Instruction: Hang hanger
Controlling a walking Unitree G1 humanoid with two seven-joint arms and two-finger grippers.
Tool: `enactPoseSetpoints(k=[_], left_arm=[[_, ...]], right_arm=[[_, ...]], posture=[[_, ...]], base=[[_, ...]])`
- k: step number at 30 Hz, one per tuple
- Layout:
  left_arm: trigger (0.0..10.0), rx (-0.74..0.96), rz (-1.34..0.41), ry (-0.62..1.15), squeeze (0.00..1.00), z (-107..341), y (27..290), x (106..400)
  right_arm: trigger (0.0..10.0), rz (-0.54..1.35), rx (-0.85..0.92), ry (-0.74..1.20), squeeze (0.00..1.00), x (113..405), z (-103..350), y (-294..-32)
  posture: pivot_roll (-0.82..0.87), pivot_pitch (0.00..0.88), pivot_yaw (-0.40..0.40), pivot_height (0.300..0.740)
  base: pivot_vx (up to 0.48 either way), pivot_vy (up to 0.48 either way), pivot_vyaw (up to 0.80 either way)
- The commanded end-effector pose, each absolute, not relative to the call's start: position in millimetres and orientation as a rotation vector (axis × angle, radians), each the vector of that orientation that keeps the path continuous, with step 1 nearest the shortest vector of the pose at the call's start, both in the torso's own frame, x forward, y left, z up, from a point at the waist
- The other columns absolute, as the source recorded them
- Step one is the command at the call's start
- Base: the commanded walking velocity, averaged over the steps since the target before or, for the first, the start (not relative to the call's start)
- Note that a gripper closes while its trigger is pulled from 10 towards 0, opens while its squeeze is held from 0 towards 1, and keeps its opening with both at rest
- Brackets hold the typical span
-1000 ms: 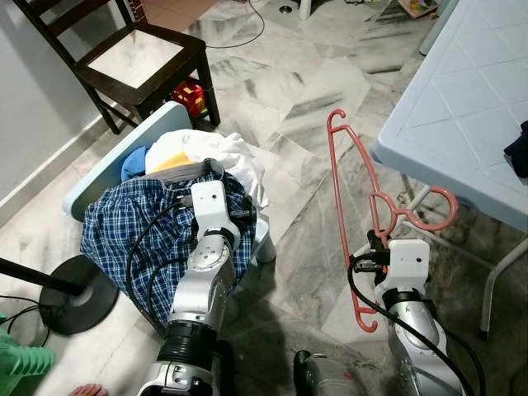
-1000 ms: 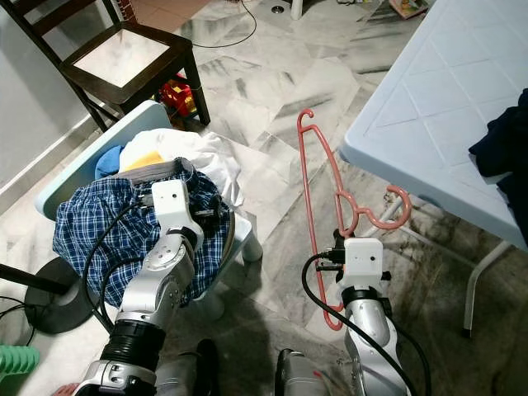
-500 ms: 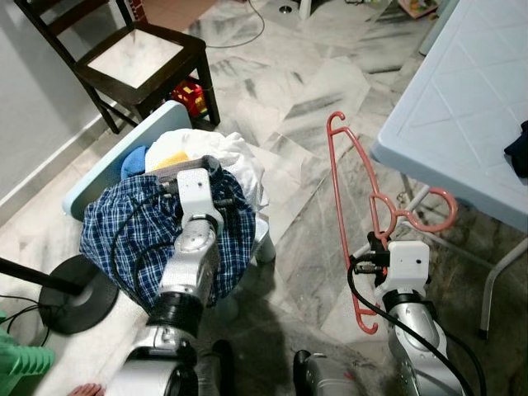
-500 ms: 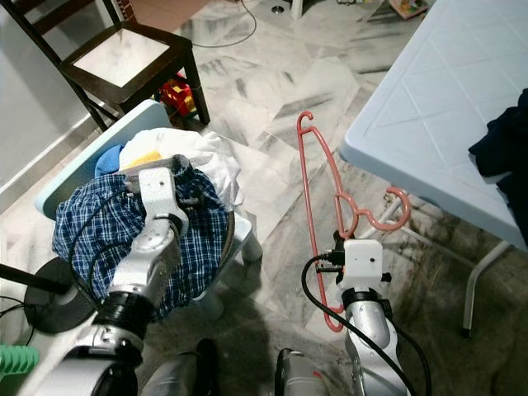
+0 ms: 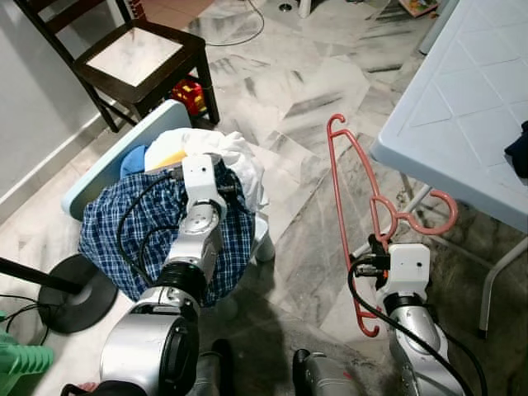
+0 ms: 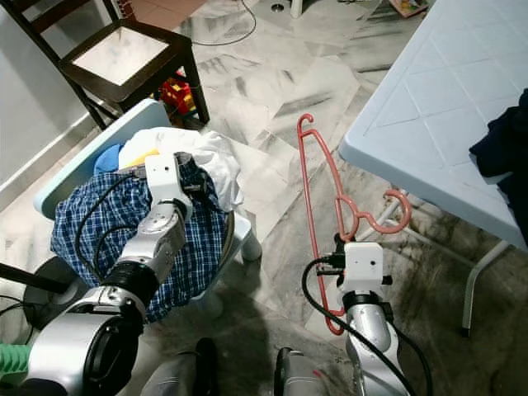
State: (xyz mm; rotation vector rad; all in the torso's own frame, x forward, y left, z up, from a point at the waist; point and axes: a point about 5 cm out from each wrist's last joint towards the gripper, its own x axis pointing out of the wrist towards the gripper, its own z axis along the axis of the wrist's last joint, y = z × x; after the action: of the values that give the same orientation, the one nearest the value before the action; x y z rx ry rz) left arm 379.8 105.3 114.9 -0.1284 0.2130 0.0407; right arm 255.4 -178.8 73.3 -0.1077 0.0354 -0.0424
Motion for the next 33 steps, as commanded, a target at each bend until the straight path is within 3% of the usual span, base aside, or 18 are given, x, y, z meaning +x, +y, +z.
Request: enactPoseSetpoints(k=[1,33], left_arm=[[0.0,-0.133,0.048,0.239,0.0,107.4,107.7,377.8],[0.0,-0.092,0.054,0.205,0.0,107.0,119.5,378.6]], right_arm=[[10.0,-0.055,-0.105,0.039,0.0,251.2,72.0,-180.3],[10.0,-0.039,-0.102,0.032,0.0,258.1,72.4,-175.3]], posture=[[-0.12,0.283,0.022,0.74],[-0.1,0.274,0.021,0.74]], base=[[0.0,0.0,0.0],[0.0,0.0,0.0]])
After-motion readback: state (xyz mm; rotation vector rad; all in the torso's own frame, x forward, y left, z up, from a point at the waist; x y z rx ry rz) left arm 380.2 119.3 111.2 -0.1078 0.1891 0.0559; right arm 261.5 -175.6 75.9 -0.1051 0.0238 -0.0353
